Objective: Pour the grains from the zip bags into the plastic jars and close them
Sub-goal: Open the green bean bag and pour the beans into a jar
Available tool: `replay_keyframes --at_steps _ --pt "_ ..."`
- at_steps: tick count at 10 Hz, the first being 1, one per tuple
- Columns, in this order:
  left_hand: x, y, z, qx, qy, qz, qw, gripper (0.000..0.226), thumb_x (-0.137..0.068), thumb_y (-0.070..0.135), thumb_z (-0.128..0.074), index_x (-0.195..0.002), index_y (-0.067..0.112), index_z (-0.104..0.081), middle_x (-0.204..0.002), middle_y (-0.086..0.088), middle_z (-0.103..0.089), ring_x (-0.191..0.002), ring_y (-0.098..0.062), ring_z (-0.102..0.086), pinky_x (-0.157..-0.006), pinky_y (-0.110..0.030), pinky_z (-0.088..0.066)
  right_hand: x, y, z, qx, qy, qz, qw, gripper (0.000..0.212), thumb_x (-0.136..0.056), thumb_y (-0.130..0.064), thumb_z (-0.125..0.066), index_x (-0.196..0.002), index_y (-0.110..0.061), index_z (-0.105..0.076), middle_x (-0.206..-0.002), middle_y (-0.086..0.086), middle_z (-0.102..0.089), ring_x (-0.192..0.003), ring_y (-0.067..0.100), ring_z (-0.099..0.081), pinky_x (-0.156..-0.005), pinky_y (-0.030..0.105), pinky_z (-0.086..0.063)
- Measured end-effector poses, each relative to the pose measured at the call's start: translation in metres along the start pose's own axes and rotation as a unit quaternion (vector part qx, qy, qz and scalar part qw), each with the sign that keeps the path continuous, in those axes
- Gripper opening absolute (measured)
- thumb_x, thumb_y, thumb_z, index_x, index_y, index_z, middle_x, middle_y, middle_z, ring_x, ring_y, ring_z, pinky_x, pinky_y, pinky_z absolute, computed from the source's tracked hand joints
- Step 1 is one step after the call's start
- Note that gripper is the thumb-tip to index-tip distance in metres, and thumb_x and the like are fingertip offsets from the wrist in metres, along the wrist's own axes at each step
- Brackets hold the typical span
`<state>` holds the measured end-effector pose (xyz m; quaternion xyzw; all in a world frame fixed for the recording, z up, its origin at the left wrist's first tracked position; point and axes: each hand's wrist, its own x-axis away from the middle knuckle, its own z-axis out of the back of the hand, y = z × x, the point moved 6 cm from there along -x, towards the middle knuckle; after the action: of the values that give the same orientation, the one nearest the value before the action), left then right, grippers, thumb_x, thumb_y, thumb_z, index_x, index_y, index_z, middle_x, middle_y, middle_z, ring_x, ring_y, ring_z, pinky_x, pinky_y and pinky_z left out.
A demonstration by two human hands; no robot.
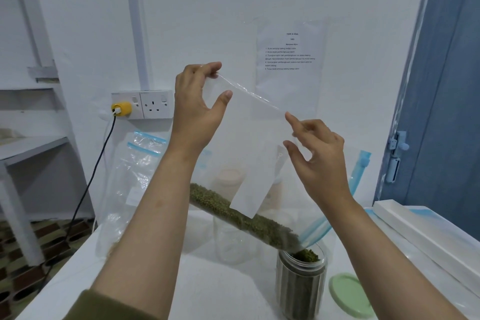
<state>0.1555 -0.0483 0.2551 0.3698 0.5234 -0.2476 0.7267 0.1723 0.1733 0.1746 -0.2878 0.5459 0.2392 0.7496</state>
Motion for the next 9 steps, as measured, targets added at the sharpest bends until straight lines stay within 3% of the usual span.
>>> replay_keyframes --at_steps 3,5,7,8,9 --pt "0.0000 0.0021 -0.0012 0.001 0.002 0.001 1.000 0.043 -0.089 0.021 -0.067 -0.130 0.014 -0.056 -0.116 0.006 -0.050 -0.118 -0.017 -0.047 -0.103 -0.024 -0.038 -0.0001 -0.0018 0.0020 -0.009 0.005 -0.007 1.000 0.044 -0.091 -0.011 -0.065 -0.134 -0.015 -0.061 -0.101 0.001 -0.060 -0.094 0.022 -0.062 -0.087 0.052 -0.042" --pt "0.0002 0.0026 -0.0019 0.003 0.003 0.004 1.000 0.042 -0.089 0.020 -0.067 -0.130 0.014 -0.056 -0.116 0.005 -0.050 -0.118 -0.017 -0.047 -0.104 -0.029 -0.040 0.0018 -0.0027 0.0019 -0.017 0.013 -0.019 1.000 0.044 -0.090 -0.011 -0.066 -0.134 -0.015 -0.062 -0.100 0.000 -0.058 -0.092 0.018 -0.060 -0.087 0.053 -0.043" --pt "0.0005 0.0041 -0.0021 0.004 -0.001 0.006 1.000 0.043 -0.090 0.020 -0.067 -0.130 0.015 -0.056 -0.117 0.004 -0.051 -0.119 -0.017 -0.047 -0.104 -0.024 -0.038 -0.0001 0.0042 0.0011 -0.038 -0.014 -0.045 0.998 0.048 -0.091 -0.018 -0.066 -0.138 -0.027 -0.057 -0.097 -0.007 -0.052 -0.077 -0.002 -0.047 -0.079 0.056 -0.048" --pt "0.0005 0.0030 -0.0008 0.004 -0.001 0.007 1.000 0.043 -0.089 0.020 -0.067 -0.130 0.014 -0.056 -0.116 0.003 -0.051 -0.118 -0.018 -0.047 -0.104 -0.023 -0.038 0.0006 0.0042 0.0039 0.001 -0.050 -0.028 0.998 0.051 -0.092 -0.026 -0.066 -0.140 -0.037 -0.053 -0.096 -0.004 -0.054 -0.087 0.007 -0.051 -0.086 0.051 -0.044" --pt "0.0019 0.0026 -0.0022 0.002 -0.003 0.006 1.000 0.042 -0.089 0.020 -0.067 -0.130 0.014 -0.056 -0.116 0.003 -0.051 -0.117 -0.017 -0.047 -0.104 -0.028 -0.040 0.0041 0.0036 0.0013 0.061 -0.092 -0.009 0.994 0.050 -0.093 -0.025 -0.068 -0.138 -0.043 -0.053 -0.086 -0.010 -0.059 -0.082 0.014 -0.049 -0.087 0.037 -0.030"
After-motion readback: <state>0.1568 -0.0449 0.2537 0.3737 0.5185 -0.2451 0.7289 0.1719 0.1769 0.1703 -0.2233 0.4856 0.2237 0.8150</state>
